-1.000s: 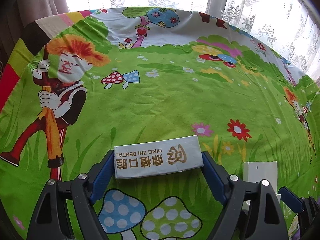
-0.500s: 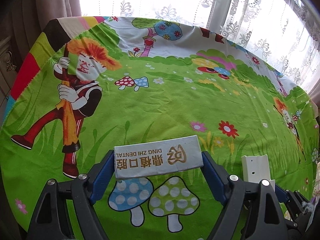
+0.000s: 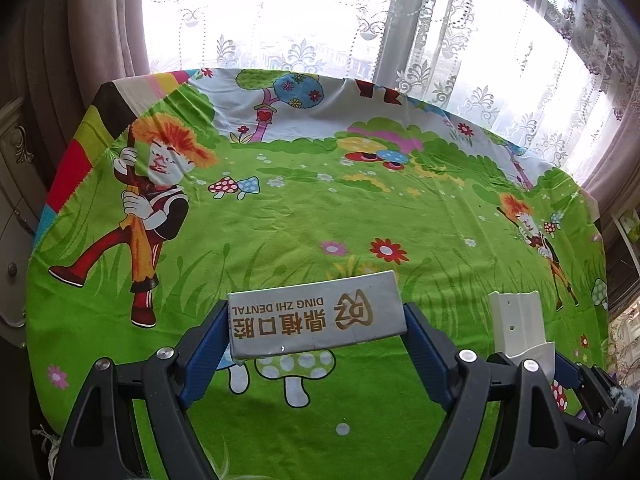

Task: Organize rigid objects
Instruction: 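Grasp the white plastic holder with the right tool, then carry the dental box and white holder over the purple box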

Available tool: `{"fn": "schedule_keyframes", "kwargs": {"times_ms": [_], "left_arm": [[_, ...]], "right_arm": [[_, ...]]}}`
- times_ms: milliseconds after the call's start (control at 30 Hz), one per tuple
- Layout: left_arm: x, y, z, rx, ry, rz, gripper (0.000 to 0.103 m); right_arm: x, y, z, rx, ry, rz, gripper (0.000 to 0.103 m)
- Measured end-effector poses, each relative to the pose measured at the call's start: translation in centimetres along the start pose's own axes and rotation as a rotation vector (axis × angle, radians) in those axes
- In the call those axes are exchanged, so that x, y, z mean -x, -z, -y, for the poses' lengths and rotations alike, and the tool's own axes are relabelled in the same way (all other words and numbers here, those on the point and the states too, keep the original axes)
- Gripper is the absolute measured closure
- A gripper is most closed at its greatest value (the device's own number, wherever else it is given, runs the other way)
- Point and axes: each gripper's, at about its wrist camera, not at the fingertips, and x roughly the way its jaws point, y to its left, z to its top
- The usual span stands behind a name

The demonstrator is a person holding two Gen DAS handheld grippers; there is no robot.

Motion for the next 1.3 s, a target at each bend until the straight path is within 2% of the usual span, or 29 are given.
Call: {"fn": "schedule_keyframes", "kwargs": {"times_ms": [200, 367, 633, 933, 1200, 1267, 1300], "left_arm": [[2.7, 0.8, 2.3, -0.035, 0.046, 0.016, 0.019], [5.3, 3.3, 6.1, -0.105, 0.151, -0.011, 0.019], [9.5, 7.9, 14.4, -0.254, 0.334, -0.070, 0.019], [12.5, 14.2, 24.6, -0.418, 0.551, -0.192, 0.019], [13.7, 17.2, 29.4, -0.490, 0.633, -0.251, 0.017], [13.5, 17.6, 29.7, -0.509, 0.621, -0.268, 0.016], [13.4, 17.8, 29.8, -0.514, 0.631, -0.279, 0.016]], "right_arm": [[3.0, 1.0, 1.8, -0.013, 0.007, 0.029, 0.036], [6.2, 3.4, 5.3, -0.049, 0.027, 0.033, 0.036], [12.4, 8.2, 13.6, -0.123, 0.170, 0.035, 0.036], [18.6, 14.0, 23.2, -0.256, 0.351, 0.034, 0.036], [21.6, 17.1, 27.2, -0.337, 0.411, 0.042, 0.036], [22.1, 17.5, 27.7, -0.345, 0.419, 0.047, 0.033], [22.2, 17.6, 27.8, -0.347, 0.423, 0.049, 0.029]]}}
